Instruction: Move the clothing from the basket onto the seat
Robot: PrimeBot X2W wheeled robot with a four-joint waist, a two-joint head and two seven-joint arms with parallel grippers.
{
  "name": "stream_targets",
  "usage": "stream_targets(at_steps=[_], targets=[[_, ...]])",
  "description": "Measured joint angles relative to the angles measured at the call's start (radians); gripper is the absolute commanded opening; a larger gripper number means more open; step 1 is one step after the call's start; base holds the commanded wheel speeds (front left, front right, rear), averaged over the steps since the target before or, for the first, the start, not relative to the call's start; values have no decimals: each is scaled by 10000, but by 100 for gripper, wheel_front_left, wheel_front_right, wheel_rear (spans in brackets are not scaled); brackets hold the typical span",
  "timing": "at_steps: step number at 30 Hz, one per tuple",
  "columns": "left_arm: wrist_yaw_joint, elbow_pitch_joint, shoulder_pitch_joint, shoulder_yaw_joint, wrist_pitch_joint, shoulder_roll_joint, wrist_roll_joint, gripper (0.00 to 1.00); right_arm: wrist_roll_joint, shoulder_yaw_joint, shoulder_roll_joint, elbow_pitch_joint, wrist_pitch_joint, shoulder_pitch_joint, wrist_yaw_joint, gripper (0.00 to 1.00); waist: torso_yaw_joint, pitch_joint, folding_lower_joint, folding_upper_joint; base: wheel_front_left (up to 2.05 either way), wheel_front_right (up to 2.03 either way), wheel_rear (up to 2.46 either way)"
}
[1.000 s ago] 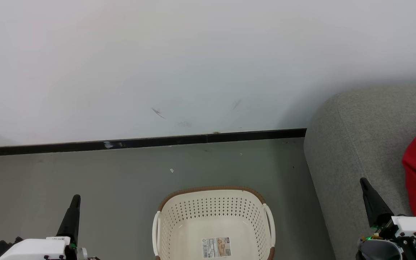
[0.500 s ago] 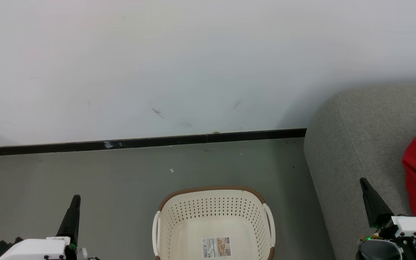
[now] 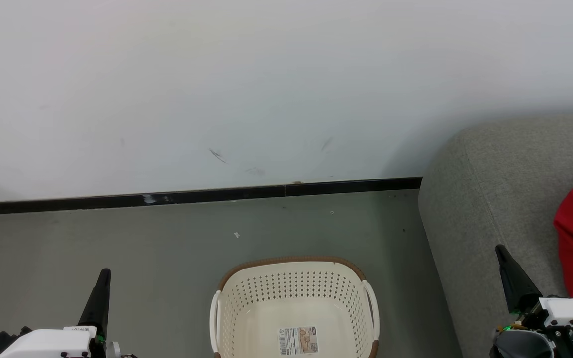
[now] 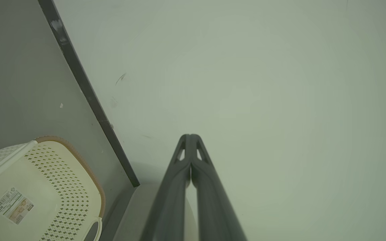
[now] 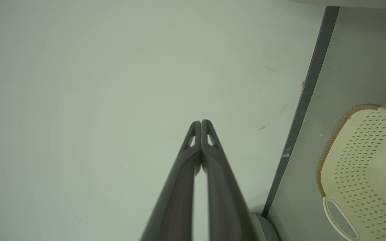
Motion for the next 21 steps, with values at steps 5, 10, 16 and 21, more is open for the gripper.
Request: stream_targets(at_steps=[5, 10, 16, 21], targets=[[0, 2, 0, 0, 0, 0, 0, 0, 0, 0, 0, 0, 0, 0, 0, 0, 0, 0, 0, 0, 0, 0, 0], [0, 4, 0, 0, 0, 0, 0, 0, 0, 2, -2, 0, 0, 0, 0, 0, 0, 0, 0, 0, 0, 0, 0], [0, 13, -1, 0, 0, 0, 0, 0, 2, 4, -2, 2, 0, 0, 0, 0, 0, 0, 0, 0, 0, 0, 0], [0, 17, -1, 0, 0, 0, 0, 0, 2, 4, -4, 2, 0, 0, 0, 0, 0, 0, 0, 0, 0, 0, 0]])
